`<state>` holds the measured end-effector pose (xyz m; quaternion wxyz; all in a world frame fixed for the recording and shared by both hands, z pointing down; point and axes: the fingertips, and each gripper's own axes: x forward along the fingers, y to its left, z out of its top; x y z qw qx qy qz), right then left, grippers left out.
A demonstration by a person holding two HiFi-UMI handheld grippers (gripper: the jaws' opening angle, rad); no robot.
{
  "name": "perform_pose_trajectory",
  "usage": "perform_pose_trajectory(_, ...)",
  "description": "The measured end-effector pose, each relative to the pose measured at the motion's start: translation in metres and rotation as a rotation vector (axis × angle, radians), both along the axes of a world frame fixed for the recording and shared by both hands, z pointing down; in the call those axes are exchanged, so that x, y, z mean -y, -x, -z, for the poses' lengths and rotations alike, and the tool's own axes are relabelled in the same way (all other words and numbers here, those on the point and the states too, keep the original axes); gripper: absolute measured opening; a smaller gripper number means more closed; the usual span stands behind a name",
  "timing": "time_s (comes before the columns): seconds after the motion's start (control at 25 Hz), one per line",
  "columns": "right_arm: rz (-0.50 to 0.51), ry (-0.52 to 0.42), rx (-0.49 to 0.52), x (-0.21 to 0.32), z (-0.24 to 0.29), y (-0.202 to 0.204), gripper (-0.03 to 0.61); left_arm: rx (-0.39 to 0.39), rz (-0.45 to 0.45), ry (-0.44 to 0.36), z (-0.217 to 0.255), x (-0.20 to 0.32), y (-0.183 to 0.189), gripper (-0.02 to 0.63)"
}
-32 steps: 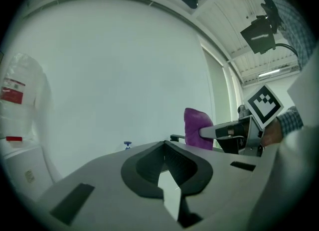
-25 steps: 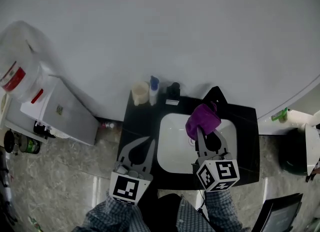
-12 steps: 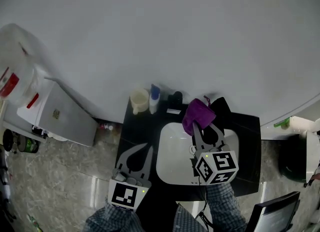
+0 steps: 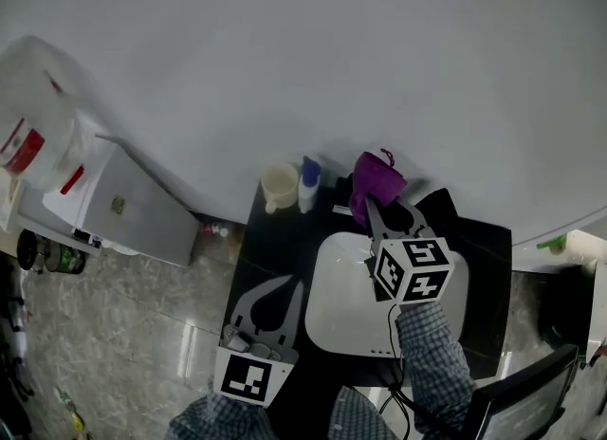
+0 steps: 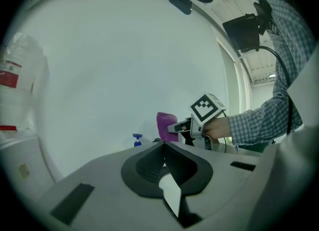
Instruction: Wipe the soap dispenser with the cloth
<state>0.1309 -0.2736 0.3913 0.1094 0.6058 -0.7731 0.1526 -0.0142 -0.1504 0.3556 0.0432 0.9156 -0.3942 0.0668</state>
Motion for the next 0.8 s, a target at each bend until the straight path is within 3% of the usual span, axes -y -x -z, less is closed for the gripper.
perform_pose_trajectory(0.16, 0.023, 0.029, -0.012, 0.020, -0.012, 0.002, 0.075, 0.041, -0.006, -0.023, -0.005, 0.003, -0.004, 0.002)
perform_pose_trajectory(0.8, -0.014, 0.178, -0.030, 0.036, -0.080, -0.035, 0.075, 0.018, 0.021, 0.029, -0.015, 0.017, -0.018, 0.002)
